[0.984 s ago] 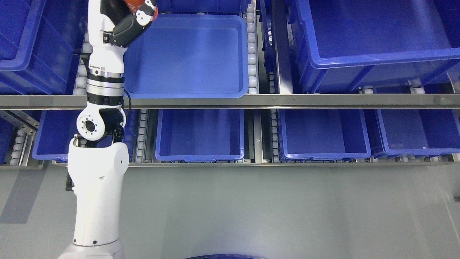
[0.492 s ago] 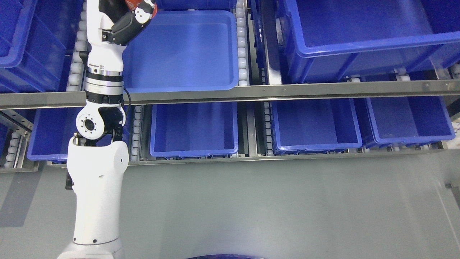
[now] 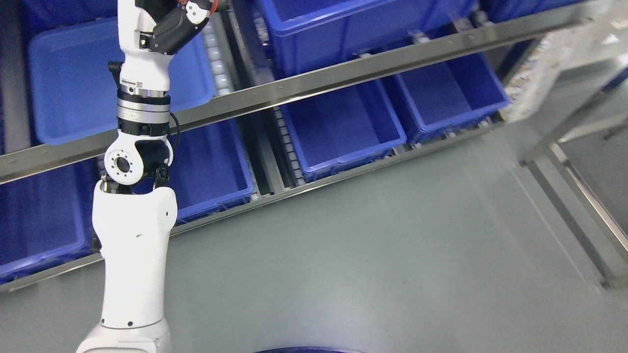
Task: Grab orange capacitor from left shelf to right desk
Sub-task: 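Turn toward the steel table carrying the capacitor in the left hand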
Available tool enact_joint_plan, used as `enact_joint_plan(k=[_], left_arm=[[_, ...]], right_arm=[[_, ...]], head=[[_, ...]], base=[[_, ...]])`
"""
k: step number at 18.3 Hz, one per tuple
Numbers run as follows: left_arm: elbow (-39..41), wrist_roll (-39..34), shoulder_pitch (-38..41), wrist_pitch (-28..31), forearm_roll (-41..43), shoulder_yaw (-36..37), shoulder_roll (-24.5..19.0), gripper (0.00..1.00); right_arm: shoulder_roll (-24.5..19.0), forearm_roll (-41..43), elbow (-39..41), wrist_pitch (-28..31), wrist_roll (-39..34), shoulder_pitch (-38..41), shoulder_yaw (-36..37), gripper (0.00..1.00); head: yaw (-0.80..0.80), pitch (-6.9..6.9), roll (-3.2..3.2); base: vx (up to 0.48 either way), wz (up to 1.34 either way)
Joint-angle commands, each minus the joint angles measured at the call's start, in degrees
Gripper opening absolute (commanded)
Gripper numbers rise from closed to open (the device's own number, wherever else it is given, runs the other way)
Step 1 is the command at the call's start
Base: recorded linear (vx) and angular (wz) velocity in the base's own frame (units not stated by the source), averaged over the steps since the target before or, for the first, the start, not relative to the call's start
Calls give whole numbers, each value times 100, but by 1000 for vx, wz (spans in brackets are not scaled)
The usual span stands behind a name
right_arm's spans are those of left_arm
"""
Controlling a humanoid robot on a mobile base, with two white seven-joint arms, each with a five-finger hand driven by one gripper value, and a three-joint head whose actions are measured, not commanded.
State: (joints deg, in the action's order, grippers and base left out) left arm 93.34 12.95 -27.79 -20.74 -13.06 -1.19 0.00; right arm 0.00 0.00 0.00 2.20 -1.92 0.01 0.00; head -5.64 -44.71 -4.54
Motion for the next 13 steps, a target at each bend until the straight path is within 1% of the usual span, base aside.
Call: enact_joint_plan(k=[1, 7, 13], left_arm=[[27, 6, -121, 9, -3, 14, -100, 1], [0, -21, -209, 52, -47, 198, -100, 1], [-114, -143, -350, 229, -91, 690, -100, 1]], right_arm=[[100, 0, 193, 26, 8, 8, 62, 100], [100, 0, 193, 35, 8, 8, 62, 100], [100, 0, 193, 26, 8, 8, 62, 100]], head=[[0, 0, 0], [0, 0, 0], [0, -1, 0]], base=[[-176, -1024], [-117, -1034], [77, -734]])
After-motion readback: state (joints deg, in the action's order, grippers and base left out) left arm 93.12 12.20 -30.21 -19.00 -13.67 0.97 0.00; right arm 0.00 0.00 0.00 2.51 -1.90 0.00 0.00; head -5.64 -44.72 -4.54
